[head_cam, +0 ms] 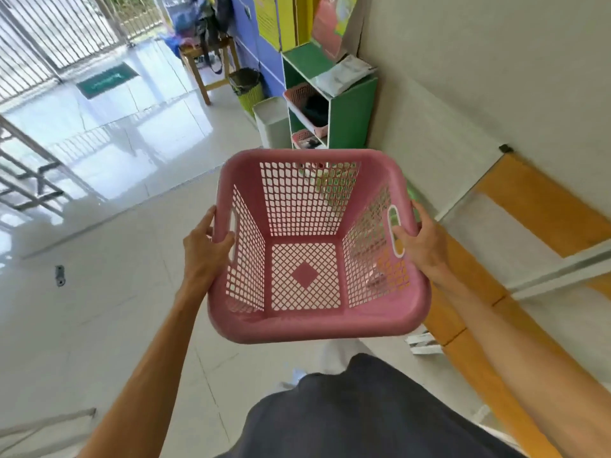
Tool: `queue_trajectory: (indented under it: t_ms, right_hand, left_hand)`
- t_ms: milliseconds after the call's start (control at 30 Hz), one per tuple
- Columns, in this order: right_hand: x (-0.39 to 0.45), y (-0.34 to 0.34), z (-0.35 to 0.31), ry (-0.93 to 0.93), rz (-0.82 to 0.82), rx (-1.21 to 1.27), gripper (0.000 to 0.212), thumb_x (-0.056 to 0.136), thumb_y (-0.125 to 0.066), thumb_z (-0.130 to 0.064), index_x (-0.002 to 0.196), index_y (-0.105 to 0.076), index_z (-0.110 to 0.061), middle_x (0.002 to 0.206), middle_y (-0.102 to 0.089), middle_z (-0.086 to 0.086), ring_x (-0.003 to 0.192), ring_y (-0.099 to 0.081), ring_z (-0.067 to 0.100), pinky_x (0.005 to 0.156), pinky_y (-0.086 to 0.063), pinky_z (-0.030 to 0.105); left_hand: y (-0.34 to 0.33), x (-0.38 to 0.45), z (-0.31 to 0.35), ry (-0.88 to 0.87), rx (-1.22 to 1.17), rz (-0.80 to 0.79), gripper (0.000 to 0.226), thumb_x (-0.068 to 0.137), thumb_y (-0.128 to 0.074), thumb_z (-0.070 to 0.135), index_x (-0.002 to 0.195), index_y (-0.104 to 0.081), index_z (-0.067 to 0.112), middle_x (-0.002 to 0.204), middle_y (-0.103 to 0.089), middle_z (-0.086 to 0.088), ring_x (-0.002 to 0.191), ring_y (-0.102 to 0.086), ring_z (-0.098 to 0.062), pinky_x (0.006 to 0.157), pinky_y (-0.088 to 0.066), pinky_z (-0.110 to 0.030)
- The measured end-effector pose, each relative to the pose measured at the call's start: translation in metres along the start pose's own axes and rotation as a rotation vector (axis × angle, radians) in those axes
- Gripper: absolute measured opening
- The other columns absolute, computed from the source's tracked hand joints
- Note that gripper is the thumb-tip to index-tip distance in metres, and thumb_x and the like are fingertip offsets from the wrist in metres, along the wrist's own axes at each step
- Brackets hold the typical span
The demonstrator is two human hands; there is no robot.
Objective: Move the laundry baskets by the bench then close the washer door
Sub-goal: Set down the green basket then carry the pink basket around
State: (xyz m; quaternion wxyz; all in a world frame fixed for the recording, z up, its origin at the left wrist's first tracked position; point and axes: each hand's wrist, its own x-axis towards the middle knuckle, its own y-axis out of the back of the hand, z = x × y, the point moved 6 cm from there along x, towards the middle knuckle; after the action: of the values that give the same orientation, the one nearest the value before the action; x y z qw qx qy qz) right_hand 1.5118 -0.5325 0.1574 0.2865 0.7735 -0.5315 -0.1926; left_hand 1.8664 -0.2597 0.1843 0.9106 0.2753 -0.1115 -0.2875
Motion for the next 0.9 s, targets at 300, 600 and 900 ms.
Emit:
queue_trajectory:
  t_ms: [300,600,900]
  right_hand:
    - [0.101,0.026,0.033,-0.209,0.237,0.124,0.063,0.084,-0.071,-0.033,0.141,-0.044,-0.038,0.088,-0.061,-0.023,0.070,-0.059,-0.024,0.049,-0.041,-0.003]
    - [0.241,0.027,0.056,-0.325,0.385,0.117,0.065,0.087,-0.069,-0.029,0.146,-0.040,-0.034,0.118,-0.071,-0.001,0.091,-0.072,0.014,0.078,-0.061,0.027]
    - [0.275,0.011,0.070,-0.518,0.551,0.113,0.064,0.085,-0.072,-0.017,0.139,-0.046,-0.036,0.105,-0.064,-0.019,0.080,-0.056,-0.029,0.061,-0.040,-0.008]
  left_hand:
    - [-0.129,0.193,0.068,-0.135,0.077,-0.245,0.072,0.077,-0.068,0.030,0.146,-0.046,0.035,0.093,-0.067,0.012,0.074,-0.057,0.026,0.062,-0.035,0.006]
    - [-0.253,0.360,0.148,-0.259,0.126,-0.359,0.067,0.078,-0.065,0.033,0.139,-0.045,0.053,0.083,-0.065,0.020,0.067,-0.063,0.008,0.064,-0.050,-0.016]
    - [-0.362,0.452,0.178,-0.334,0.178,-0.604,0.069,0.082,-0.063,0.022,0.147,-0.043,0.027,0.104,-0.074,-0.003,0.083,-0.071,-0.020,0.086,-0.059,-0.048]
